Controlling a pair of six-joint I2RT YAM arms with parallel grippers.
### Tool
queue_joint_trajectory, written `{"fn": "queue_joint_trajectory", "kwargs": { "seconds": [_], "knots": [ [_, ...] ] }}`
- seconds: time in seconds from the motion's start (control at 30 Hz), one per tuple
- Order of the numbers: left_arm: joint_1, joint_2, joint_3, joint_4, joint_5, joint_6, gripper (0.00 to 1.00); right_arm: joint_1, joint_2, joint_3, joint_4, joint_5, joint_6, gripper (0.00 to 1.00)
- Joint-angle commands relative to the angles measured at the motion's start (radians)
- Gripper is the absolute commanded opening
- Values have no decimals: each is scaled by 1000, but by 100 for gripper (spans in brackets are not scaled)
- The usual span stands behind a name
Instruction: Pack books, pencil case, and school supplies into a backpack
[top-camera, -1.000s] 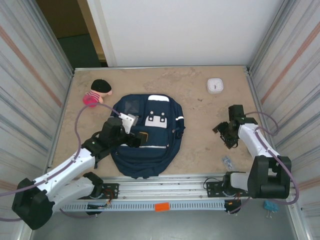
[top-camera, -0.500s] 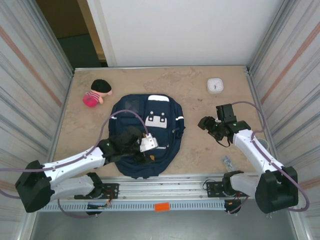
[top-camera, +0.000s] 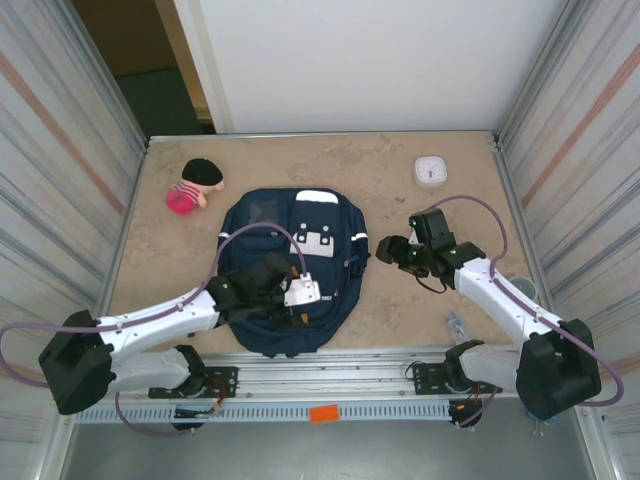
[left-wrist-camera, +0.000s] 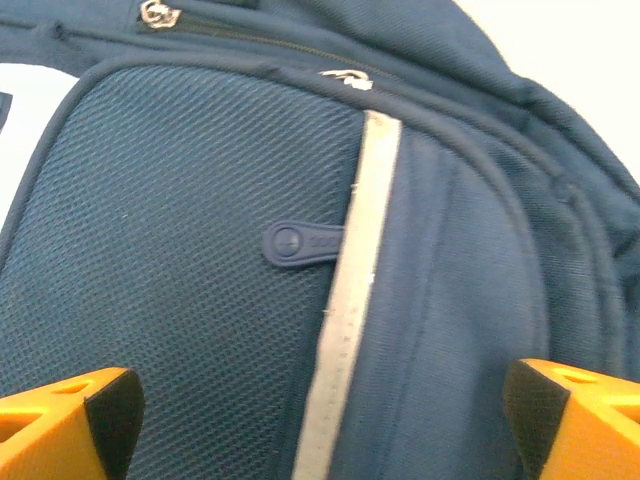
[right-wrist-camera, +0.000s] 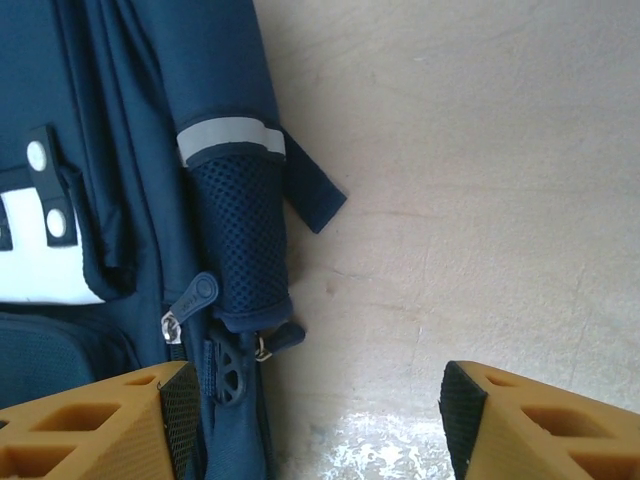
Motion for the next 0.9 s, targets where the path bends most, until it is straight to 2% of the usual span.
{"fn": "queue_joint_trajectory", "kwargs": {
  "seconds": [0.0,0.23,0.37,0.43,0.47,0.5,0.53,0.63,0.73,0.87],
  "knots": [
    [-28,-20,-10,-65,0,40,95,15,-3,18,24,0,-37,65],
    [-65,56,-19,-87,-117,18,96,33,-24,-2,76,-37,-66,67],
    [-66,68,-14,-42,-276,-12,73,44,-29,-23,126,-72,-72,67],
    [-66,23,-23,-15,-291,-13,58,51,-31,-32,147,-92,-79,67],
    [-66,-18,-32,4,-275,-15,49,57,-35,-36,159,-101,-85,67],
    [-62,-68,-44,28,-245,-20,31,63,-41,-42,176,-116,-97,67],
    [-58,-115,-62,52,-215,-26,20,65,-51,-46,194,-132,-112,67],
    [-12,-284,-141,156,-60,-44,1,75,-95,-87,292,-205,-180,67],
    [36,-400,-209,249,30,-79,0,100,-136,-127,398,-273,-294,67],
    [75,-453,-233,289,98,-92,0,174,-136,-120,424,-309,-495,64]
  ]
}}
